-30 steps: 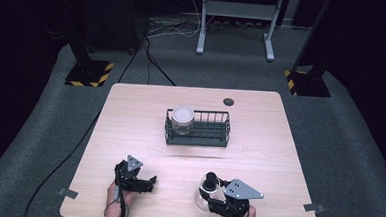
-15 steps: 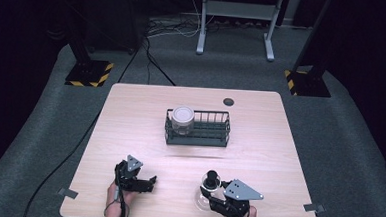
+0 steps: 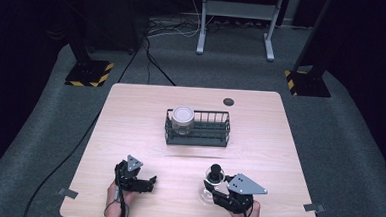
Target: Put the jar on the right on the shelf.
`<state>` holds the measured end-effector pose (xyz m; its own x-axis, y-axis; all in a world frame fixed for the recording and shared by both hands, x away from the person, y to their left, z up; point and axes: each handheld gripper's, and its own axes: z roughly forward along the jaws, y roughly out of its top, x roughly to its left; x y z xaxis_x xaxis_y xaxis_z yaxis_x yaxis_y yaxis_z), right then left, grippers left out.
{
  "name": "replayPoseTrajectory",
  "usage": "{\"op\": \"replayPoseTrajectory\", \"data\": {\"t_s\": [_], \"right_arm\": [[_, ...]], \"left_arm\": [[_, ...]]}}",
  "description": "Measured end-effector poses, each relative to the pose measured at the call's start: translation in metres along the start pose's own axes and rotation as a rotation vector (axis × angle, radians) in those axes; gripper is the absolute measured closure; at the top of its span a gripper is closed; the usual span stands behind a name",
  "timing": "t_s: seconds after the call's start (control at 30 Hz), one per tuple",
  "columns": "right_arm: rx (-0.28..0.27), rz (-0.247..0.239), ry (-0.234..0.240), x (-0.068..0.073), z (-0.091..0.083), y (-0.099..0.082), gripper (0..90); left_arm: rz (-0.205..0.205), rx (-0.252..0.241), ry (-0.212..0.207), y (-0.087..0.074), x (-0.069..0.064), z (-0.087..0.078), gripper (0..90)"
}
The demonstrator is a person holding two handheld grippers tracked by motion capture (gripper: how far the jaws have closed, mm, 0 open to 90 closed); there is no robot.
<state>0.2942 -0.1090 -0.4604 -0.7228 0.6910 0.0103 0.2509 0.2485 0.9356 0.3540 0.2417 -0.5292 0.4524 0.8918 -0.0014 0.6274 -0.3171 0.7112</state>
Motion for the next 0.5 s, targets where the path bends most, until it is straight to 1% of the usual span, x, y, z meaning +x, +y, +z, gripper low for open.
{"op": "replayPoseTrajectory", "data": {"t_s": [0.2,0.5], "right_arm": [[0.003,-0.001,-0.01,-0.005,0.002,0.004,51.0],[0.002,0.013,-0.012,-0.013,0.007,0.008,51.0]], "left_arm": [[0.0,0.0,0.0,0.0,0.0,0.0,1.1],[0.001,-0.001,0.0,0.0,0.0,0.0,1.3]]}}
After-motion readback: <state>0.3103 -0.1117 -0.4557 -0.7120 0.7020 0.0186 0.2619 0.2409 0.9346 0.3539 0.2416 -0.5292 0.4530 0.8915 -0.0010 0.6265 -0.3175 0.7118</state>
